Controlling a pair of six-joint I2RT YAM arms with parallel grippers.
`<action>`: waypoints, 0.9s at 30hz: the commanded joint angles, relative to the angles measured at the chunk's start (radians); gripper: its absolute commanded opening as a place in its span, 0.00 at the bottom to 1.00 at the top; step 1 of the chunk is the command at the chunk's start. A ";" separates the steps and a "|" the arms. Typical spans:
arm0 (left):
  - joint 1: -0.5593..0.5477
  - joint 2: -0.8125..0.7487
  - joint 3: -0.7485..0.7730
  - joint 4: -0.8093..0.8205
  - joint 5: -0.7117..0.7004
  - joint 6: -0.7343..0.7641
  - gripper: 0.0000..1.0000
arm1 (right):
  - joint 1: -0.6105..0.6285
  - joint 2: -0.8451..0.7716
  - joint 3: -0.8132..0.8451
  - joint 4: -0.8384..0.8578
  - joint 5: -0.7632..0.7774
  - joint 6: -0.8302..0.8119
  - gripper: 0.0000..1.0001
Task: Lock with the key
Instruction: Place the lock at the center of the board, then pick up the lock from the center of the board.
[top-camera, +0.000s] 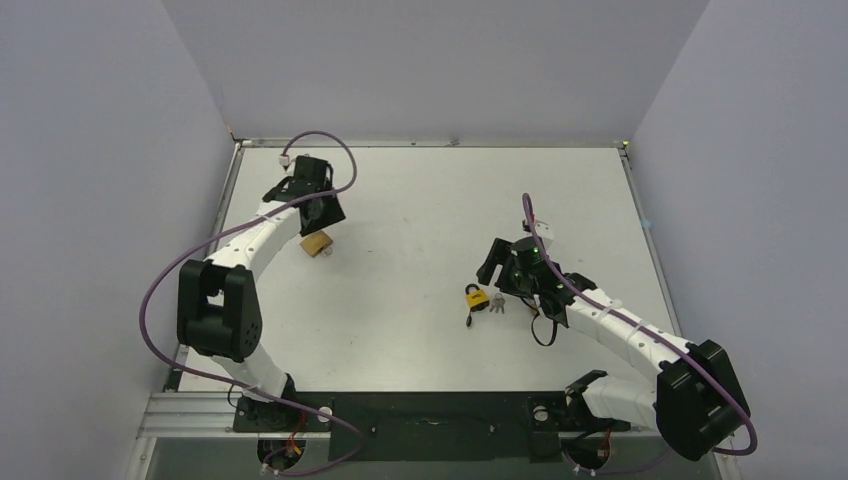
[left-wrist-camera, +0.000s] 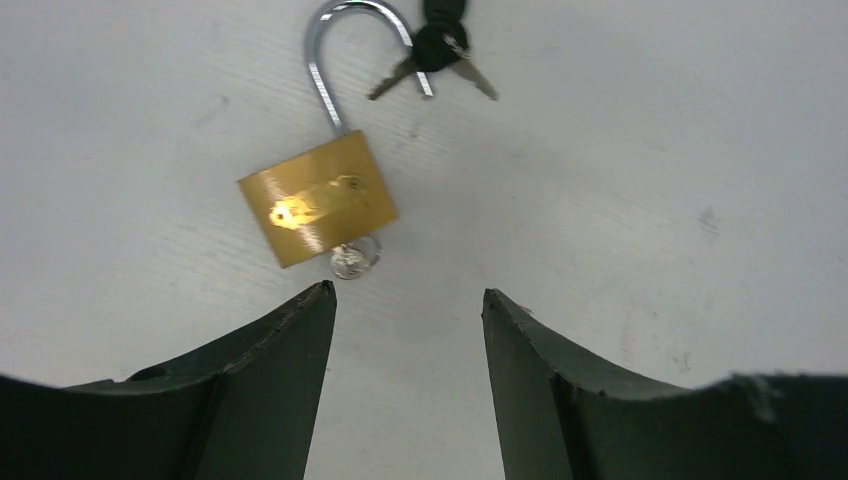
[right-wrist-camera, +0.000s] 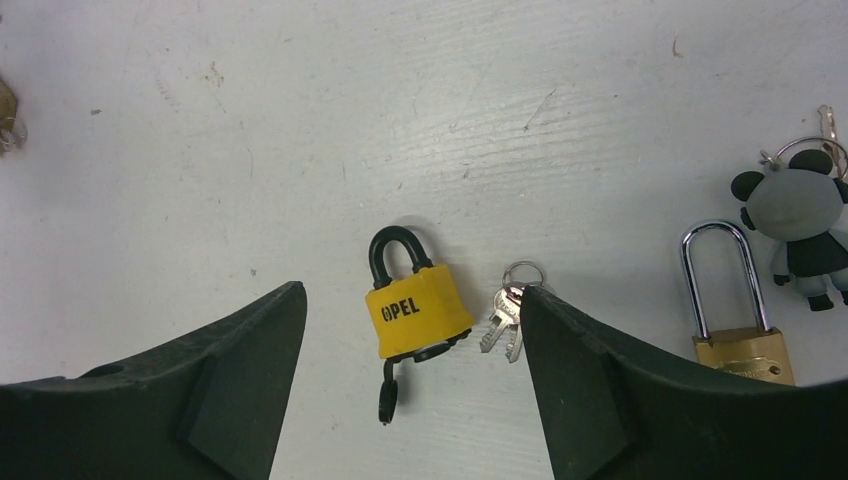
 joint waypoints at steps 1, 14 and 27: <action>0.130 -0.037 -0.053 0.003 -0.009 -0.079 0.54 | 0.006 -0.002 0.037 0.047 -0.021 -0.009 0.74; 0.219 0.191 -0.019 0.059 0.041 -0.150 0.67 | 0.030 0.011 0.044 0.068 -0.037 -0.006 0.74; 0.235 0.254 0.011 0.091 0.042 -0.166 0.70 | 0.043 -0.007 0.025 0.075 -0.059 -0.006 0.74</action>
